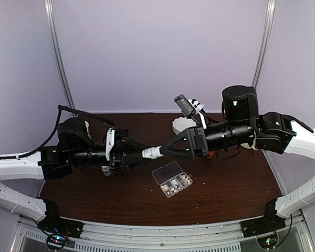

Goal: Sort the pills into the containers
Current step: Unscrew the lid of the pill bottle.

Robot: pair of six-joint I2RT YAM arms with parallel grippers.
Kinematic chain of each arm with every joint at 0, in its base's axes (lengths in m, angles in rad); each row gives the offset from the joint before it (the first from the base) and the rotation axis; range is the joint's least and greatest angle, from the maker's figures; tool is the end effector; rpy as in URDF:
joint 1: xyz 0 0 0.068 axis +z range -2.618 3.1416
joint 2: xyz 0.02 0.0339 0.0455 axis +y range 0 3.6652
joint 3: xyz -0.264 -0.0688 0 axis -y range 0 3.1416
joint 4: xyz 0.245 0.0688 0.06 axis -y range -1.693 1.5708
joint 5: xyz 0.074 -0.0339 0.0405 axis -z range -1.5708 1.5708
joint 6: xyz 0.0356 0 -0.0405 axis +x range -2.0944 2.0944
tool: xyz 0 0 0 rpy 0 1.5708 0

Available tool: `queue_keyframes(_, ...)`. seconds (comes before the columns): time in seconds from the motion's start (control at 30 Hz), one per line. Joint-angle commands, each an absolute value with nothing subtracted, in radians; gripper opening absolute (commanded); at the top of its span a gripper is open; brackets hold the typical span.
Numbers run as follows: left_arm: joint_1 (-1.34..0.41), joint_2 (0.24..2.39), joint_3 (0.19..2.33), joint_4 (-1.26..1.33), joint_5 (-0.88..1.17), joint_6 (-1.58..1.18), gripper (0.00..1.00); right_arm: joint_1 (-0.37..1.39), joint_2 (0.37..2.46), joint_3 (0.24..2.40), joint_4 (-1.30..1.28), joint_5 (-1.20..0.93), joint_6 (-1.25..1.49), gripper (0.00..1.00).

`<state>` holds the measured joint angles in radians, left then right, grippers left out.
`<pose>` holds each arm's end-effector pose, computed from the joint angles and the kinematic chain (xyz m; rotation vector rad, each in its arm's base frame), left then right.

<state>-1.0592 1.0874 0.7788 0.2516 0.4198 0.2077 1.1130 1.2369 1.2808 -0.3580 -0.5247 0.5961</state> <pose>0.1123 -0.2297 0.3239 1.2697 1.1565 -0.9835 0.1057 0.2548 0.4012 -0.9627 1.9872 1.5699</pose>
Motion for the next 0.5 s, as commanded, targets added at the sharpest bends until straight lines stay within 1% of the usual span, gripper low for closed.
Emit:
queue_keyframes(0.0,-1.058,1.065,0.789,0.266,0.413,0.254,0.00,1.109,1.266,1.325,-0.427,-0.460,0.615,0.66)
queue_keyframes(0.17,-1.057,1.058,0.784,0.265,0.418,0.259,0.00,1.110,1.286,1.339,-0.429,-0.454,0.606,0.62)
queue_keyframes(0.27,-1.058,1.057,0.781,0.269,0.421,0.259,0.00,1.110,1.301,1.354,-0.438,-0.460,0.606,0.57)
queue_keyframes(0.33,-1.058,1.057,0.781,0.270,0.422,0.259,0.00,1.110,1.306,1.357,-0.434,-0.471,0.607,0.51)
queue_keyframes(0.4,-1.058,1.056,0.781,0.271,0.424,0.259,0.00,1.110,1.312,1.358,-0.432,-0.477,0.610,0.50)
queue_keyframes(0.47,-1.058,1.057,0.778,0.271,0.425,0.260,0.00,1.110,1.313,1.356,-0.427,-0.482,0.612,0.44)
